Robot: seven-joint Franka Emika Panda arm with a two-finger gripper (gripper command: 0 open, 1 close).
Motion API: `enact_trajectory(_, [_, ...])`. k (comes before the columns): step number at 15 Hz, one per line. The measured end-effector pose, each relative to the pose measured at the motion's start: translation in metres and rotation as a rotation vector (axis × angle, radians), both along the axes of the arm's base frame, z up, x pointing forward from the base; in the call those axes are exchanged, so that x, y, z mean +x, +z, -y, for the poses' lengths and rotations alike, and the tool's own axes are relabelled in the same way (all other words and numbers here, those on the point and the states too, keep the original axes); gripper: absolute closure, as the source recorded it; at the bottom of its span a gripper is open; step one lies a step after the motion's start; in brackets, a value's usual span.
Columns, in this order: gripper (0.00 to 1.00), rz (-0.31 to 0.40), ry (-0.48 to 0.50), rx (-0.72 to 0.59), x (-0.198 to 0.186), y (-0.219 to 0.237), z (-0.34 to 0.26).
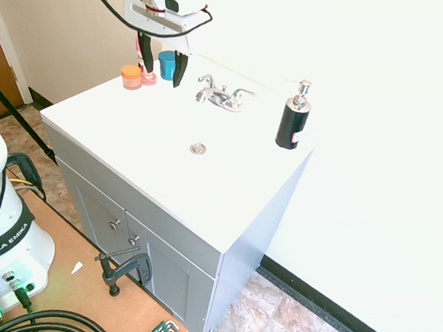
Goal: Turn off the hot water
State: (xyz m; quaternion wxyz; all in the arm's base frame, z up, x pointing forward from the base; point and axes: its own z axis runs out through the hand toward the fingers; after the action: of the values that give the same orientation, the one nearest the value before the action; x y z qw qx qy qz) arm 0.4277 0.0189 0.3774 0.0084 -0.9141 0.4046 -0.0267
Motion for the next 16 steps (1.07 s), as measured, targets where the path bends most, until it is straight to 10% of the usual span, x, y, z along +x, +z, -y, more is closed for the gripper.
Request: enact_trajectory(16, [0.0, 0.257, -0.183, -0.283, 0.094, -0.039, -0.028])
